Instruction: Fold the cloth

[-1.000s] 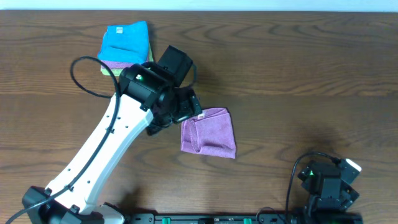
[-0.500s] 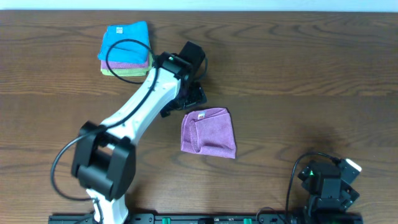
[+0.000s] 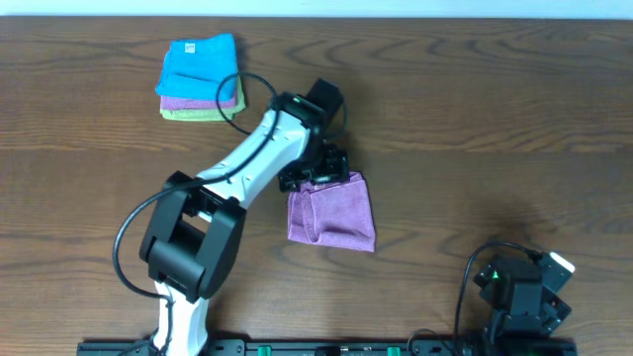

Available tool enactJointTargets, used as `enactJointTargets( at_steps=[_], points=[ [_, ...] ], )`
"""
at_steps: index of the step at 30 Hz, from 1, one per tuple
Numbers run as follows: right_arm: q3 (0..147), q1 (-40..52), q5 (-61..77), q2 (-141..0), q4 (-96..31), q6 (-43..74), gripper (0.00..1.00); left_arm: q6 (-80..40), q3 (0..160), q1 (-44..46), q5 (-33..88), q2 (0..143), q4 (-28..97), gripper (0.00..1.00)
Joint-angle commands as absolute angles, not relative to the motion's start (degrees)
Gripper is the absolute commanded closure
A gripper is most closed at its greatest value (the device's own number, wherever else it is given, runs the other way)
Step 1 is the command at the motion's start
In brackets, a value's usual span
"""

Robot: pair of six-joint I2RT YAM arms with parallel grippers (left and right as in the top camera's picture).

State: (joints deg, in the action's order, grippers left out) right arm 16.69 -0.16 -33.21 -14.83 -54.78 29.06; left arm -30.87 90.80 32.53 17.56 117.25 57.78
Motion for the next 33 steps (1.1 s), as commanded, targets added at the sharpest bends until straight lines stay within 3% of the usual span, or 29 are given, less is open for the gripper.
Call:
enactJointTargets(
  at_steps=[1,7,16,24,26,30,33],
  points=[
    [16.1,-0.7,-34.0,-14.3,-54.8,28.6,0.01,-26.2,91.1,34.0,15.0,117.8,59.9,0.14],
    [16.1,-0.7,-34.0,-14.3,-54.8,28.6,0.01,-26.1,91.1,35.3,10.7,117.8,60.4,0.27],
    [16.1,-0.7,-34.0,-14.3,-54.8,28.6,0.01,-25.7,90.6,35.3,7.5,118.7,60.4,0.31],
    [16.1,-0.7,-34.0,-14.3,-54.8,28.6,0.01,-25.7,90.4,35.3,7.5,121.9,59.8,0.41],
    [16.1,-0.7,-34.0,-14.3,-54.8,28.6,0.01,-25.7,90.4,35.3,7.5,122.1,59.7,0.47],
    [16.1,-0.7,-34.0,-14.3,-54.8,28.6,0.01,-25.6,90.4,35.3,7.5,122.2,59.7,0.69],
    [16.1,-0.7,-34.0,-14.3,-54.8,28.6,0.01,-25.6,90.4,35.3,7.5,122.2,59.6,0.77]
  ],
)
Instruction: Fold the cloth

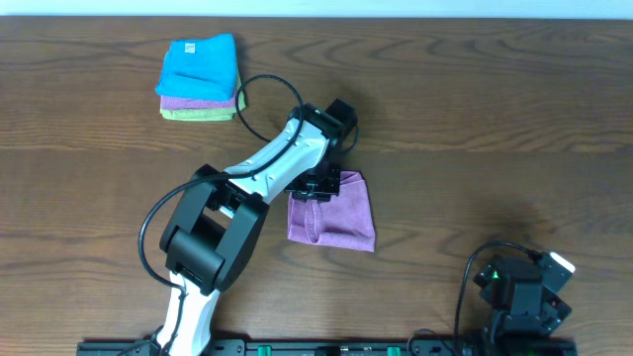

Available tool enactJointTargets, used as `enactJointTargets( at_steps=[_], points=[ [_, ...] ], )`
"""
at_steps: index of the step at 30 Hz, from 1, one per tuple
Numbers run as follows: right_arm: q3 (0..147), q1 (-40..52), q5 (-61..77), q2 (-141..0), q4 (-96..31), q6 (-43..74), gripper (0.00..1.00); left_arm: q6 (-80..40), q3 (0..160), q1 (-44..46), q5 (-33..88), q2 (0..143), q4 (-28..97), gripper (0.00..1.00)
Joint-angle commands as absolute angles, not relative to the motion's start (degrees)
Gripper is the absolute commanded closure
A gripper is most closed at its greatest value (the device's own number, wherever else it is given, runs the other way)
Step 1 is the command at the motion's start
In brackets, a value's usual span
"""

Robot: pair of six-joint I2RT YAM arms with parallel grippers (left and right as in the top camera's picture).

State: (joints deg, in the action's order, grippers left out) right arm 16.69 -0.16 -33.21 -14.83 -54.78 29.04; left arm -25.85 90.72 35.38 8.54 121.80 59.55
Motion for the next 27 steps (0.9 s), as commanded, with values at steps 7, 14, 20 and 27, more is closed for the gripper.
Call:
enactJointTargets(
  at_steps=[7,14,20,27],
  points=[
    [16.1,-0.7,-34.0,-14.3,-54.8,28.6,0.01,-25.7,90.4,35.3,7.5,122.2,59.5,0.94],
    [16.1,-0.7,-34.0,-14.3,-54.8,28.6,0.01,-25.4,90.6,35.3,8.7,121.9,59.8,0.94],
    [16.1,-0.7,-34.0,-14.3,-54.8,28.6,0.01,-23.9,90.6,35.3,8.6,120.0,59.7,0.94],
    [16.1,-0.7,-34.0,-14.3,-54.8,28.6,0.01,-21.8,90.7,35.2,6.6,117.6,59.3,0.94]
  ],
)
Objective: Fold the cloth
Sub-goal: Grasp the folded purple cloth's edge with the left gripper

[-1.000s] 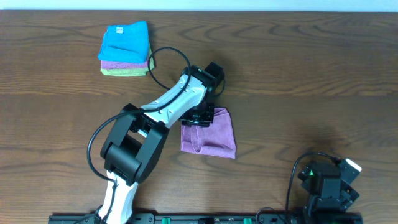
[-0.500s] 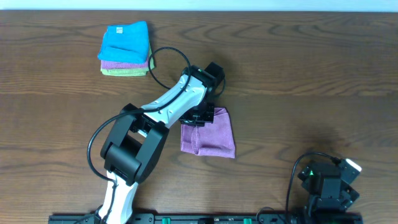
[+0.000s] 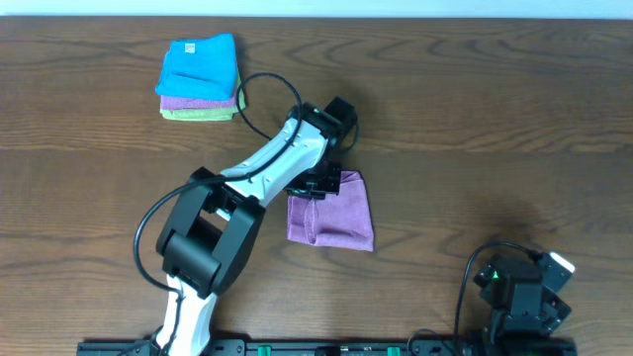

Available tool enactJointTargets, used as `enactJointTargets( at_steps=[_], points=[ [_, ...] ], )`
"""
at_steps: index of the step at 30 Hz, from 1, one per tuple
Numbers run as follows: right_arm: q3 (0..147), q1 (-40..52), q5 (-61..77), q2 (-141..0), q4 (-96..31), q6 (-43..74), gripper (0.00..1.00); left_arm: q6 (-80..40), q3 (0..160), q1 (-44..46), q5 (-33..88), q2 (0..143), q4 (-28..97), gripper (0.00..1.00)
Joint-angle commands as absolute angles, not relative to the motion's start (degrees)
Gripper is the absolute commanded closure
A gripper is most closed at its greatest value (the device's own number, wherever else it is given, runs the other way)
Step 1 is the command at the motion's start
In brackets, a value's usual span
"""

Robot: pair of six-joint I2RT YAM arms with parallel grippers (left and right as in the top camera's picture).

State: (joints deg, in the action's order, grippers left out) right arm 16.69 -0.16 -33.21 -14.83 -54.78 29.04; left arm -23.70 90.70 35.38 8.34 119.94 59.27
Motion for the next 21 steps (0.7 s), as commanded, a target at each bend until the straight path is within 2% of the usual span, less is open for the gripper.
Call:
enactJointTargets(
  at_steps=[1,9,18,19,20,21],
  points=[
    [16.1,-0.7,-34.0,-14.3,-54.8,28.6,0.01,-21.8,90.7,35.2,6.0,117.4,59.2,0.94],
    [16.1,-0.7,-34.0,-14.3,-54.8,28.6,0.01,-19.0,90.7,35.0,0.8,117.2,59.0,0.94],
    [16.1,-0.7,-34.0,-14.3,-54.8,28.6,0.01,-17.5,90.7,33.1,0.9,117.2,56.7,0.93],
    [16.1,-0.7,-34.0,-14.3,-54.8,28.6,0.01,-17.5,90.7,33.0,0.6,117.2,56.6,0.90],
    [16.1,-0.7,-34.0,-14.3,-54.8,28.6,0.01,-17.5,90.7,32.9,0.6,117.2,56.6,0.81],
    [16.1,-0.7,-34.0,-14.3,-54.8,28.6,0.01,-17.6,90.7,32.8,0.6,117.2,56.6,0.67]
  ],
)
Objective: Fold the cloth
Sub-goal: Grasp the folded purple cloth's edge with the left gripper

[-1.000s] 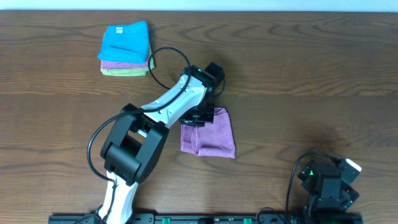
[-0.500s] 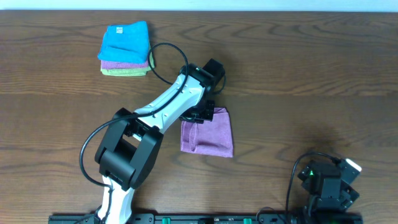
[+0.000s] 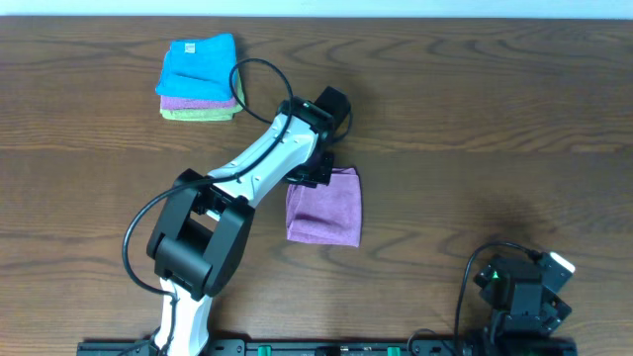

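Note:
A purple cloth (image 3: 324, 208) lies folded into a compact rectangle at the middle of the wooden table. My left gripper (image 3: 318, 175) sits at the cloth's top edge, under the white left arm (image 3: 262, 158) that reaches in from the lower left. The arm hides the fingers, so their state cannot be told. My right gripper (image 3: 521, 295) rests at the bottom right corner, far from the cloth, and its fingers do not show.
A stack of folded cloths (image 3: 200, 77), blue on purple on green, sits at the back left. A black cable (image 3: 259, 74) loops above the left arm near that stack. The table's far edge runs along the top of the view.
The purple cloth is now a narrower, neater rectangle, its right edge drawn in to the left. My left gripper has shifted slightly left and up along the cloth's top edge.
The left gripper stood at the purple cloth's top left corner, the cloth wider with a crease down its left part. Over the following moments the gripper stayed at the top edge with small shifts. Now the cloth lies smaller and smoother. The right arm never moved.

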Available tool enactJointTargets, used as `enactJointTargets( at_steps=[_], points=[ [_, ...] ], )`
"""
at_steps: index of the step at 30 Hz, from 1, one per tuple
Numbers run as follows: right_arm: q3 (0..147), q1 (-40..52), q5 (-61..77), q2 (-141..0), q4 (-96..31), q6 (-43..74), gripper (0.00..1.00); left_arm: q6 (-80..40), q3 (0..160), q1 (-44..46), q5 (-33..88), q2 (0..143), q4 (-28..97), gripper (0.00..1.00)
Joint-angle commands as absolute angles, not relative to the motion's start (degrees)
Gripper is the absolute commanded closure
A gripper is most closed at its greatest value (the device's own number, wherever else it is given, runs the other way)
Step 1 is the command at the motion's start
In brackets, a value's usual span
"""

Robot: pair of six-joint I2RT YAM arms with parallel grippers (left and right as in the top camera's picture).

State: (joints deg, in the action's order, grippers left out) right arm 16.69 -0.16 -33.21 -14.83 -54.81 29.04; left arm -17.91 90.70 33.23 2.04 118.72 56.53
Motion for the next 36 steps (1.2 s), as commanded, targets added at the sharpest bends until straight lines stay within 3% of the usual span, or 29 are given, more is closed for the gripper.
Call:
enactJointTargets(
  at_steps=[1,3,15,25,28,31,36],
  points=[
    [16.1,-0.7,-34.0,-14.3,-54.8,28.6,0.01,-17.6,90.7,32.8,0.7,117.2,56.6,0.37],
    [16.1,-0.7,-34.0,-14.3,-54.8,28.6,0.01,-18.0,90.7,32.8,1.5,117.2,56.7,0.03],
    [16.1,-0.7,-34.0,-14.3,-54.8,28.6,0.01,-27.8,91.4,32.8,2.2,107.5,60.4,0.05],
    [16.1,-0.7,-34.0,-14.3,-54.8,28.6,0.01,-66.7,88.1,44.8,-17.8,90.3,62.7,0.05],
    [16.1,-0.7,-34.0,-14.3,-54.8,28.6,0.01,-84.0,80.0,48.3,-20.5,86.2,61.7,0.05],
    [16.1,-0.7,-34.0,-14.3,-54.8,28.6,0.01,-92.9,65.8,48.8,-16.5,81.4,49.8,0.05],
    [16.1,-0.7,-34.0,-14.3,-54.8,28.6,0.01,-93.3,51.1,48.8,-12.3,79.8,24.6,0.05]
  ],
)
